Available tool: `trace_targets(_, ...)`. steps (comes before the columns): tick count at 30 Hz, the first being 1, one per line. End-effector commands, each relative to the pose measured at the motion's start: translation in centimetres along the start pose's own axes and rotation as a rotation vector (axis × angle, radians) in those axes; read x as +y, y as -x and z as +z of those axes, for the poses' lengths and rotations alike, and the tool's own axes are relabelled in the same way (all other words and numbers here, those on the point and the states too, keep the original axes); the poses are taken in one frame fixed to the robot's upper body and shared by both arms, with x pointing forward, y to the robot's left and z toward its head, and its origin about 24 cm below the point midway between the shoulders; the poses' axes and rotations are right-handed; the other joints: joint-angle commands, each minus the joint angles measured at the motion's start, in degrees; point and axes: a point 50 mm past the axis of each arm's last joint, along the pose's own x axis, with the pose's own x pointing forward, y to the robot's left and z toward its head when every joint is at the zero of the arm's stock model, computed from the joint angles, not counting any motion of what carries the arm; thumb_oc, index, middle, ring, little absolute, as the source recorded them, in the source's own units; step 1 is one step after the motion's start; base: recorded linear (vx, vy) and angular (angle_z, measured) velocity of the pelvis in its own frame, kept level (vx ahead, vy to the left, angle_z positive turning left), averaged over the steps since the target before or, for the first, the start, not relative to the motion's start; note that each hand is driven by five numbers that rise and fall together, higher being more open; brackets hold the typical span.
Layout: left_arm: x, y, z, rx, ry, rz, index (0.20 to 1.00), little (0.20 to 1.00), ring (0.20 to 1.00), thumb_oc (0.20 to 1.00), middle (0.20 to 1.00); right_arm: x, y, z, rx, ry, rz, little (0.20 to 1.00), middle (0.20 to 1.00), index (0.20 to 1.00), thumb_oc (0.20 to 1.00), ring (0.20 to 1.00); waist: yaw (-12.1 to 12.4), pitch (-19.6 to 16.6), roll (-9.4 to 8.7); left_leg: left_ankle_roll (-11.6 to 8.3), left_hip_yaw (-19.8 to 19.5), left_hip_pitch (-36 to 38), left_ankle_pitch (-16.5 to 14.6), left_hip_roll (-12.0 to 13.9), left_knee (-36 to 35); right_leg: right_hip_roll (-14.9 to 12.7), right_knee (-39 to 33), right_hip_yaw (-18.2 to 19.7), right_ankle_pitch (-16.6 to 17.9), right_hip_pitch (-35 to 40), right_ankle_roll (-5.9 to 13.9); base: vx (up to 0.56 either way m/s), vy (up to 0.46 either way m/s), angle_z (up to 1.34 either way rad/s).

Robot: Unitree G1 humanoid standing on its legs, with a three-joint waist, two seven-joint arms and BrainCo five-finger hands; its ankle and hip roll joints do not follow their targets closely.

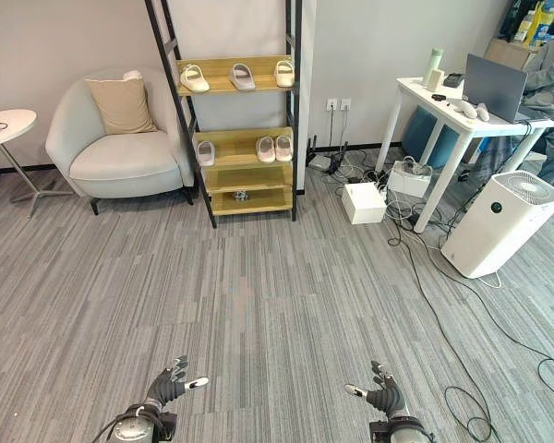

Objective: Arrange the slippers neatly on the shoe rack.

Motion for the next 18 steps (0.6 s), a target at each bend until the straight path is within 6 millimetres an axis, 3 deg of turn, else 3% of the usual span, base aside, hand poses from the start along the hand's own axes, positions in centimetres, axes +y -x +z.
trace_targets(1, 0.5, -1.0, 1.8, -0.055, 0.007, 0.021, 1.000, 1.000, 1.000, 1.000, 1.000, -0.4, -0.6, 2.5, -0.109, 0.034, -0.011, 1.000, 1.000, 1.000, 1.000, 1.000, -0.05, -0.62, -2.25, -2.05, -2.41, 0.59, -2.87, 1.33, -0.05, -3.97, -0.29, 3.65, -5.50, -0.45, 3.90, 0.00, 0.000, 0.00)
trace_targets(18, 0.7, -0.8, 0.1, 0.029, 0.030, 0.043, 1.000, 1.000, 1.000, 1.000, 1.000, 0.3, -0.4, 2.3, -0.109, 0.016, 0.005, 1.000, 1.000, 1.000, 1.000, 1.000, -0.89, 0.27, -2.15, -2.57, -1.46, 0.10, -2.66, 1.54, -0.05, -4.33, -0.29, 2.94, -5.50, -0.65, 3.94, 0.00, 0.001, 0.00)
